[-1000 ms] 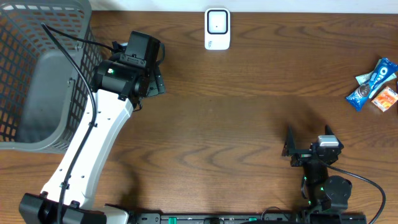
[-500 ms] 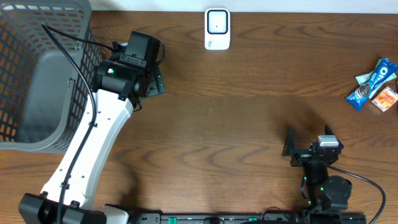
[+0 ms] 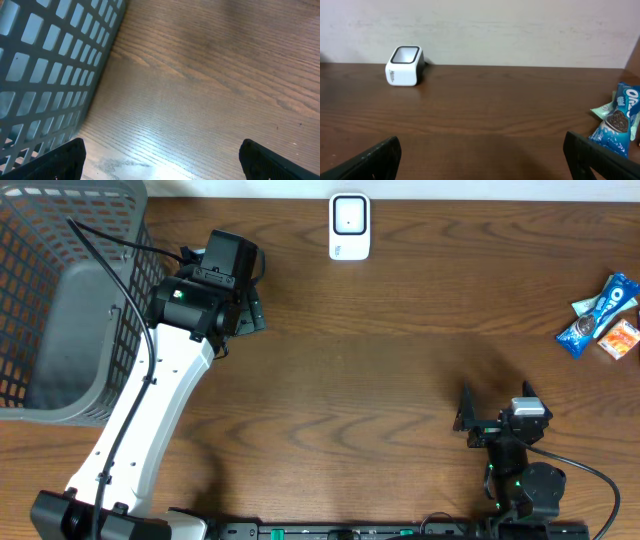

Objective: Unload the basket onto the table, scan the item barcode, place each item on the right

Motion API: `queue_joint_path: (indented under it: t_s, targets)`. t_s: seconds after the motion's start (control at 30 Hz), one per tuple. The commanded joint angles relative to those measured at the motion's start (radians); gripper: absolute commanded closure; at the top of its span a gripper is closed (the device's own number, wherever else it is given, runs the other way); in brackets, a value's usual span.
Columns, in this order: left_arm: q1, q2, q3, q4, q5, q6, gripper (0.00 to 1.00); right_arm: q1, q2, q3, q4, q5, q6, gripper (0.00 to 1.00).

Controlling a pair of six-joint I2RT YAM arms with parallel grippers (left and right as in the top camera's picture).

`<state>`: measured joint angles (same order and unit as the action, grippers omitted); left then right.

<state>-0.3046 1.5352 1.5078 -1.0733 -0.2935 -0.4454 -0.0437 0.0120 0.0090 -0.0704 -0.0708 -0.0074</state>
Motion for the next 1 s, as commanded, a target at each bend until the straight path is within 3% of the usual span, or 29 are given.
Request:
queue_joint_path:
  t_s: [0.0, 0.27, 0.6, 0.83, 0.97]
  targets:
    - [0.002, 0.002, 0.002, -0.003, -0.006, -0.009, 0.02, -0.005, -0.007, -0.003, -0.002, -0.003, 0.014, 0.01]
    - [0.003, -0.031, 0.002, -0.004, -0.018, 0.047, 0.02, -0.005, -0.007, -0.003, -0.002, -0.003, 0.014, 0.01]
    - [0.002, -0.199, -0.112, 0.013, 0.020, -0.028, 0.02, -0.005, -0.007, -0.003, -0.002, -0.003, 0.014, 0.01]
    - [0.010, -0.402, -0.436, 0.252, 0.021, -0.018, 0.02, -0.005, -0.007, -0.003, -0.002, -0.003, 0.014, 0.01]
    - [0.042, -0.542, -0.647, 0.459, 0.143, 0.132, 0.02, -0.005, -0.007, -0.003, -0.002, -0.003, 0.014, 0.01]
